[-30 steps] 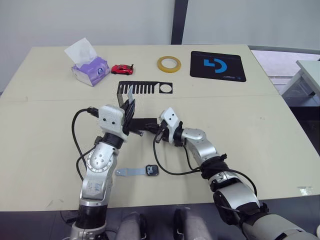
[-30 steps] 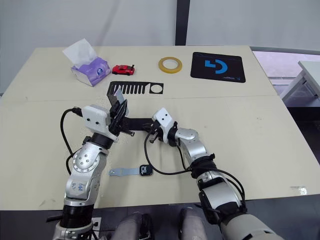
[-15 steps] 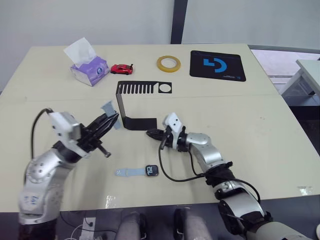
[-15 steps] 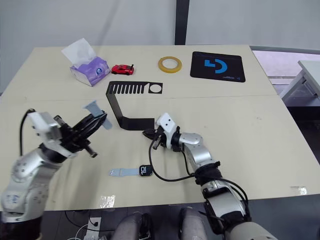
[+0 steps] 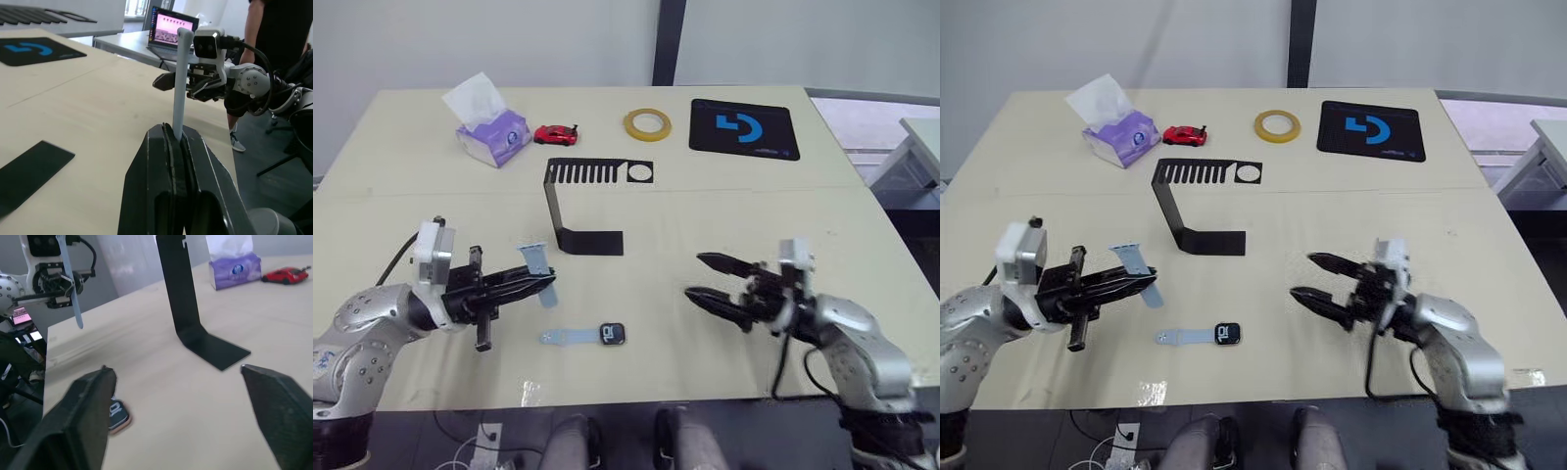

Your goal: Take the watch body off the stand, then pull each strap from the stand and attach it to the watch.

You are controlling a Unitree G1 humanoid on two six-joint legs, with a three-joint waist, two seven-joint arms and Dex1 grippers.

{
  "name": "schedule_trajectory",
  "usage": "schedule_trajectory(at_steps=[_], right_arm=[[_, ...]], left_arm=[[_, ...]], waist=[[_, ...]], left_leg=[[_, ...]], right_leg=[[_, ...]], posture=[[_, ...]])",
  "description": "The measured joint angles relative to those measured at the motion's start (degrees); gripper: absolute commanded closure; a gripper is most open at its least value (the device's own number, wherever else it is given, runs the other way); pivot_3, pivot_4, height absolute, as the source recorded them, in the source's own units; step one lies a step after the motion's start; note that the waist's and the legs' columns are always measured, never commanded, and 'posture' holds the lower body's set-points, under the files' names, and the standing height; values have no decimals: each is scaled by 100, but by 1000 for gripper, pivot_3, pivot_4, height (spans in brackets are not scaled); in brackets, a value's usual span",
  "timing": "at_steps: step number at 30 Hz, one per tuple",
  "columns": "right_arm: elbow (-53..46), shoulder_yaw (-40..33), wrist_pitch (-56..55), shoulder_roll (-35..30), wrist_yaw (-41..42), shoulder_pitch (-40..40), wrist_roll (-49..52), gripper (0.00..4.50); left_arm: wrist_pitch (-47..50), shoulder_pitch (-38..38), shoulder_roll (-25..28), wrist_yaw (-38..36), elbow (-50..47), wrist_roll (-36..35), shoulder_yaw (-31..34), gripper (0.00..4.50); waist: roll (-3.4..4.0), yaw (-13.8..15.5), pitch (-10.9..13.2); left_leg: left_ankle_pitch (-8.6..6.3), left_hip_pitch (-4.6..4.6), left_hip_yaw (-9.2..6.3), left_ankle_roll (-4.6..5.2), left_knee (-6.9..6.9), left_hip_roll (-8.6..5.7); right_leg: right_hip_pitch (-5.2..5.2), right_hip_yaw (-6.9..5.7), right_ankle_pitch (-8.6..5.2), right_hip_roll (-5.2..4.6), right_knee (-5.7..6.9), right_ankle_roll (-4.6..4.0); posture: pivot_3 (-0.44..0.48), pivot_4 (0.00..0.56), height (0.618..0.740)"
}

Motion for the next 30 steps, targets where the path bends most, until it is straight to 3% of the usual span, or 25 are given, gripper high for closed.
schedule_trajectory(at_steps=[3,7,13,23,28,30], right_arm=[[-540,-154,398,-33,-394,282,528,63],[-1280,63,1082,88,-1204,79,1609,63],[-1392,593,1605,410,-2318,-505,2620,63],[-1210,1023,1718,592,-2914,-1135,2905,63],[-1102,1243,1706,746,-2991,-1212,2829,2384],[-1065,1239,1675,809,-3027,-1224,2806,2384]], left_arm=[[139,-302,-182,0,32,-28,-261,4500],[448,-828,-592,119,51,-28,-853,4500],[738,-1377,-1127,313,142,114,-1528,4500],[929,-1452,-1508,474,262,207,-1750,4500],[1015,-1405,-1626,557,203,194,-1750,4500],[1039,-1402,-1636,562,123,189,-1741,4500]], waist=[[-1,-24,0],[-2,-13,-1],[-3,0,-2],[-3,-3,-2],[-4,-2,-2],[-4,2,-2]], left_leg=[[4,4,3,7,4,-1],[8,4,1,10,3,0],[13,-1,1,19,11,-8],[15,-5,0,23,20,-6],[15,-9,0,25,26,-7],[15,-9,-1,27,28,-8]], right_leg=[[1,6,1,0,5,0],[2,5,1,3,5,0],[2,3,1,2,6,1],[2,2,1,5,8,2],[2,1,2,4,10,3],[3,1,2,4,10,4]], posture=[[0,150,740],[0,150,740],[0,150,740],[0,150,740],[0,150,740],[0,150,740]])
